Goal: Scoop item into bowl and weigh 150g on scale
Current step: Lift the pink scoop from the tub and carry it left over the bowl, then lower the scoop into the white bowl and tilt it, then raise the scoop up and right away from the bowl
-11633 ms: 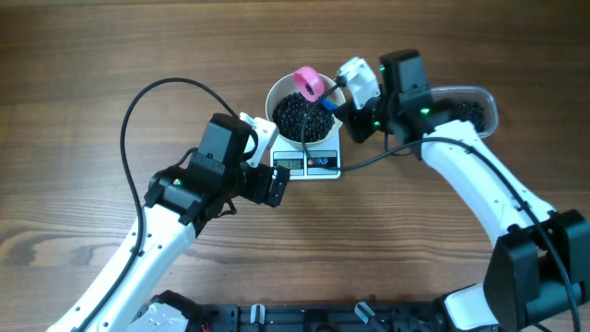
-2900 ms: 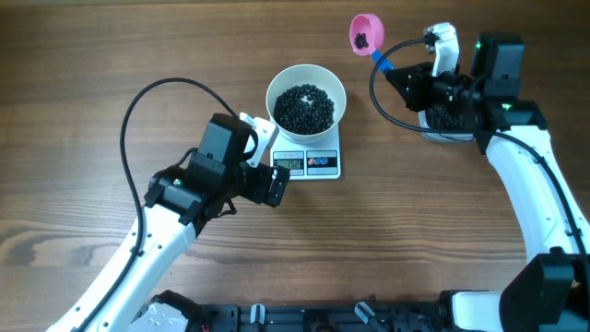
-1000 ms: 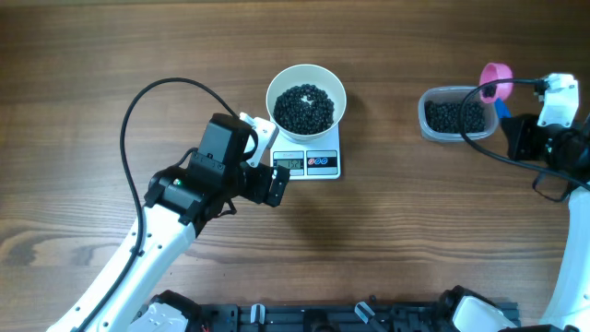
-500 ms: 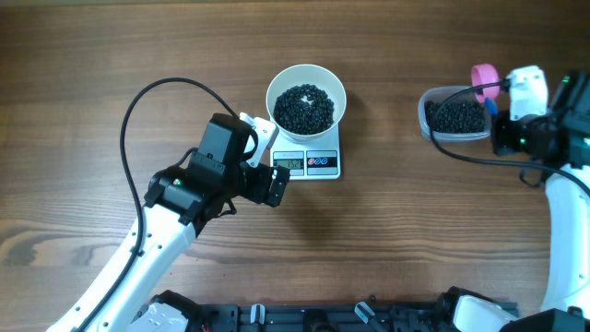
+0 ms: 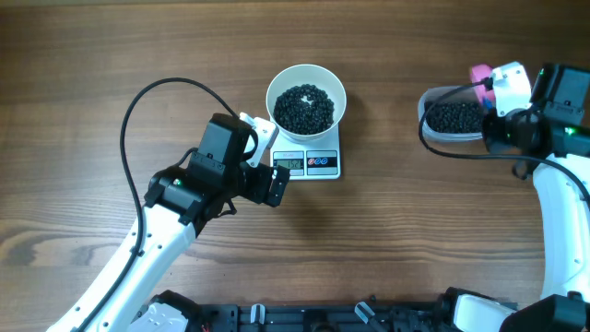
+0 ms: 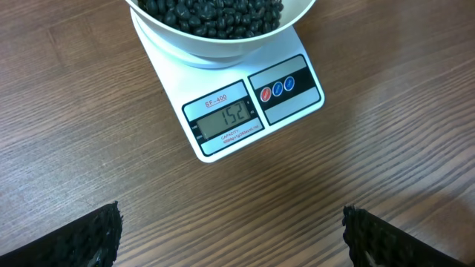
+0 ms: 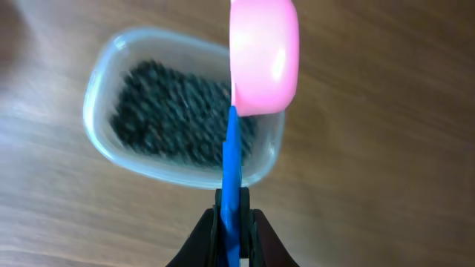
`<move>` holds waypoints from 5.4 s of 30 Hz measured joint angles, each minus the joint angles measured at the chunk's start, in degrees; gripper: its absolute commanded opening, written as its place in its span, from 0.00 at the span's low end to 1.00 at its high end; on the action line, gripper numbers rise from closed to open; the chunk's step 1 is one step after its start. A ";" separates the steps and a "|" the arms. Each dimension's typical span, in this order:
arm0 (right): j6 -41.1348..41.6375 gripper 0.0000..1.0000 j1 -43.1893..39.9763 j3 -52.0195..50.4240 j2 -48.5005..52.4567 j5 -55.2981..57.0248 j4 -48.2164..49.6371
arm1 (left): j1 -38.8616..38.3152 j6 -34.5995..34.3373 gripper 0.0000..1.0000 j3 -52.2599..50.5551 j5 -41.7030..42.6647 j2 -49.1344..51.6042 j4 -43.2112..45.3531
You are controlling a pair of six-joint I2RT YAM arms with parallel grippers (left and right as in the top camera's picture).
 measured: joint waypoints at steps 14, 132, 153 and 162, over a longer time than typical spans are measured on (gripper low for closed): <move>32.35 0.04 5.55 -0.37 -0.26 -38.99 34.05 | -0.02 0.00 1.00 0.00 0.00 0.00 0.00; 32.74 0.04 24.28 -0.48 15.69 -40.17 17.77 | 0.00 0.00 1.00 0.00 -0.02 0.00 0.00; 34.29 0.04 22.25 -0.48 15.45 -46.10 20.24 | 0.00 0.00 1.00 0.00 0.00 0.00 0.00; 36.39 0.04 19.04 -0.48 10.47 -48.33 20.44 | 0.00 0.00 1.00 0.00 -0.02 0.00 -0.02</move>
